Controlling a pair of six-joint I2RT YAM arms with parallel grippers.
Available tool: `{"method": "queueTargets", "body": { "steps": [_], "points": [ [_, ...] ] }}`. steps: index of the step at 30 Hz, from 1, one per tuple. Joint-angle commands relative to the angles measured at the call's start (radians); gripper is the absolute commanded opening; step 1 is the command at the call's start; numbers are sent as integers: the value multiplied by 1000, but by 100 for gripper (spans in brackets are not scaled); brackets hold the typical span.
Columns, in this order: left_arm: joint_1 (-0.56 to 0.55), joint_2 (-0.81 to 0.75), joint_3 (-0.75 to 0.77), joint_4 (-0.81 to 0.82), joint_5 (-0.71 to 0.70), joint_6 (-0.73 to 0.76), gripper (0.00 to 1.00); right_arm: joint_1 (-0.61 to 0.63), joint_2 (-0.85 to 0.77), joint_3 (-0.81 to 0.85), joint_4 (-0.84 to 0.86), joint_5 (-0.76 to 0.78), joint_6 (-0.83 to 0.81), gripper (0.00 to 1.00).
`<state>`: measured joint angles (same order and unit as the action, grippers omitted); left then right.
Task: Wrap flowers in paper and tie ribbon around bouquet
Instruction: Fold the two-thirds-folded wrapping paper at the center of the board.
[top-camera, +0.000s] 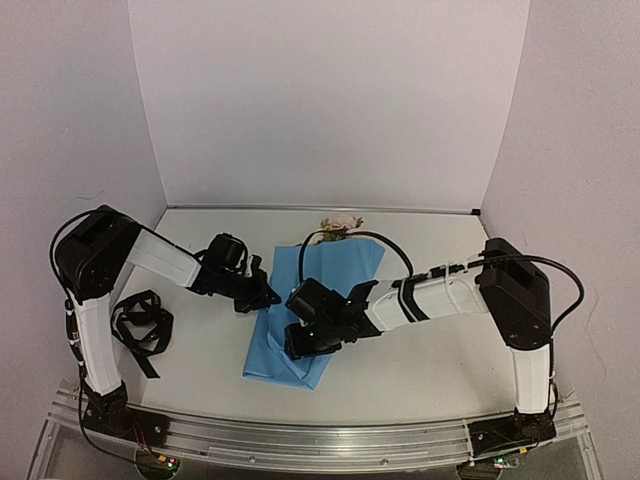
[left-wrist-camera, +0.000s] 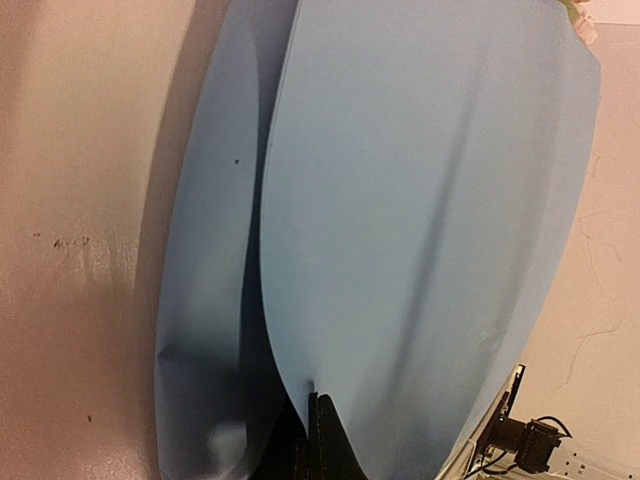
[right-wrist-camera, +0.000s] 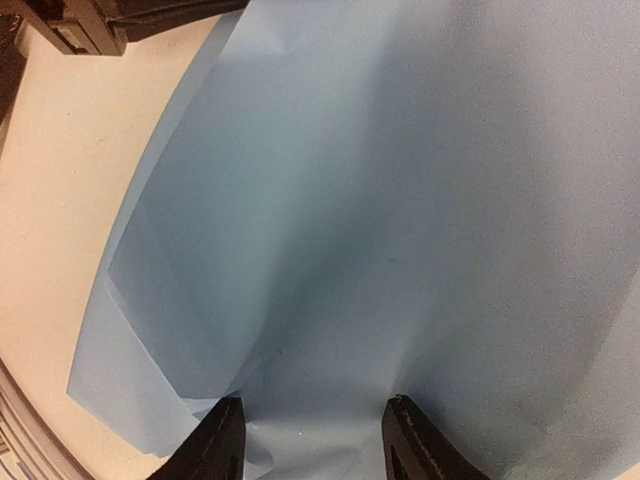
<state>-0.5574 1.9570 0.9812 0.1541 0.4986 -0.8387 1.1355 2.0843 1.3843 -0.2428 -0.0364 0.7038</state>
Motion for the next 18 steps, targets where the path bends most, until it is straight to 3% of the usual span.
{"method": "queueTargets", "body": {
  "steps": [1,11,18],
  "points": [
    [14,-21,-5,30,1,-5,0,13,60,51,-92,62,-24,50],
    [16,-21,17,6,15,6,1,17,158,119,-185,77,-13,51],
    [16,-82,15,-24,22,25,28,16,119,86,-183,90,-10,52]
  ]
}}
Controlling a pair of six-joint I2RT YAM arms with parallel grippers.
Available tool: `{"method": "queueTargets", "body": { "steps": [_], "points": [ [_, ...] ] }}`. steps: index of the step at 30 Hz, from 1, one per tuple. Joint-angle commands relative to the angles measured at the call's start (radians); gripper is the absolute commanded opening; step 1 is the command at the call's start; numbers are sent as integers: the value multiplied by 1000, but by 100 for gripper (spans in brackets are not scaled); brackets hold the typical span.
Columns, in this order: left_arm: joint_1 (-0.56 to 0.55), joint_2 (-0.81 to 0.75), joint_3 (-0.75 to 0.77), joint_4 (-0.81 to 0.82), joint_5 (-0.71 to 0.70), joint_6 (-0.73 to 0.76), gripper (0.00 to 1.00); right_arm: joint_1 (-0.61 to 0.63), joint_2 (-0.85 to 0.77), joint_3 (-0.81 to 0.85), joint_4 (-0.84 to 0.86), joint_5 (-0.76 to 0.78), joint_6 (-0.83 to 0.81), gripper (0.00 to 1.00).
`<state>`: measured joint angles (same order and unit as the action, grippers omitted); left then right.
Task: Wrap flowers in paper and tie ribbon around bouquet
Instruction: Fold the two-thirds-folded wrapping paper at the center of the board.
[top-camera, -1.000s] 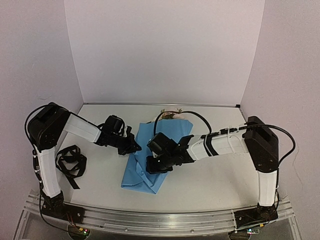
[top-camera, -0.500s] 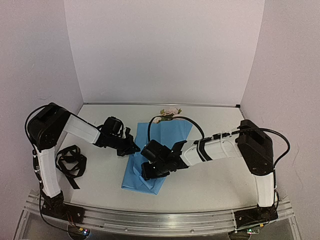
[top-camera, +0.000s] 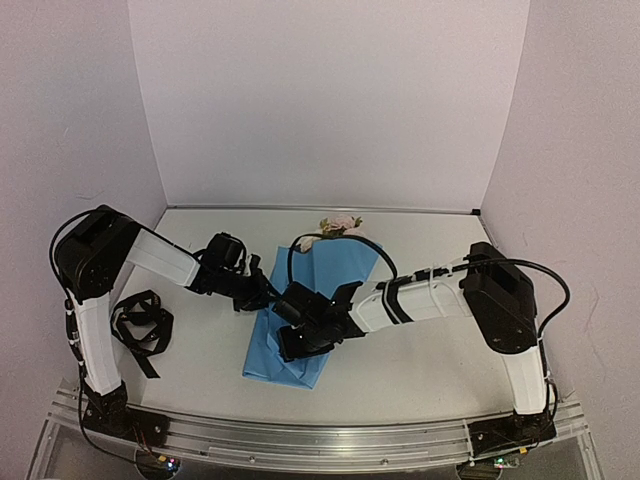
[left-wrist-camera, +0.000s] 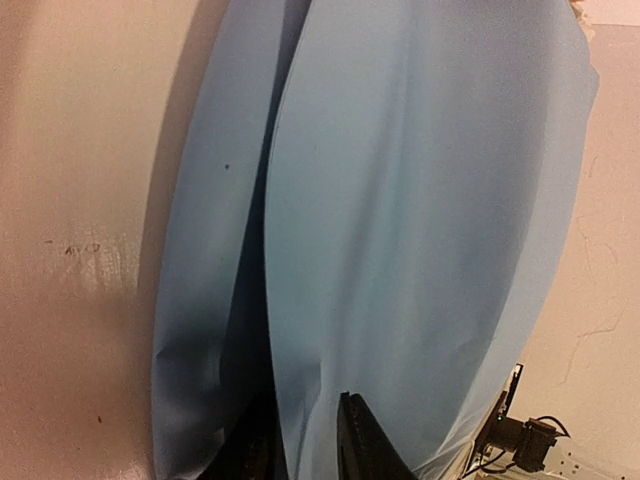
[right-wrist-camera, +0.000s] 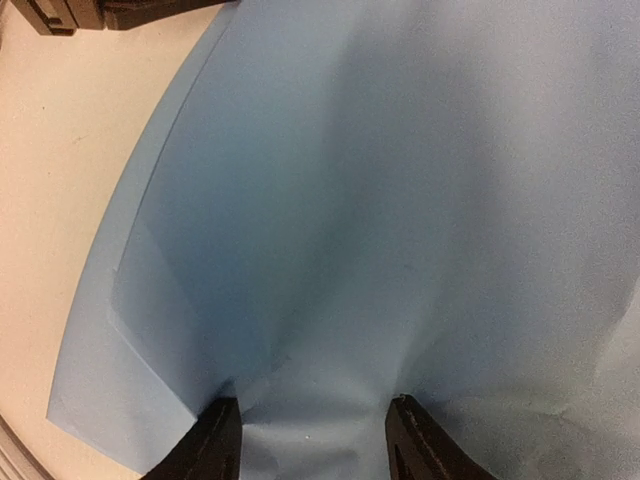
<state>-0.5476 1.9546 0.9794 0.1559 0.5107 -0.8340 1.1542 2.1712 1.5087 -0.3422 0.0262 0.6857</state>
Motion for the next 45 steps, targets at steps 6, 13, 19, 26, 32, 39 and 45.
{"method": "queueTargets", "body": {
  "steps": [6,13,19,26,32,39,45],
  "points": [
    [6,-193,-19,-78,2,24,37,-5,22,-41,-58,0,23,48],
    [7,-325,-197,-63,-12,-34,38,-15,2,-73,-12,-27,42,48],
    [11,-434,-342,1,4,-14,46,-18,-1,-92,11,-60,52,48],
    [7,-403,-381,143,92,33,45,-20,1,-120,37,-81,64,47],
    [-33,-331,-365,247,131,33,43,-21,-4,-142,52,-89,70,47],
    [-50,-289,-373,297,144,20,44,-25,2,-137,57,-100,69,47],
    [-68,-266,-359,261,154,24,44,-27,6,-136,60,-104,70,47]
  ]
}}
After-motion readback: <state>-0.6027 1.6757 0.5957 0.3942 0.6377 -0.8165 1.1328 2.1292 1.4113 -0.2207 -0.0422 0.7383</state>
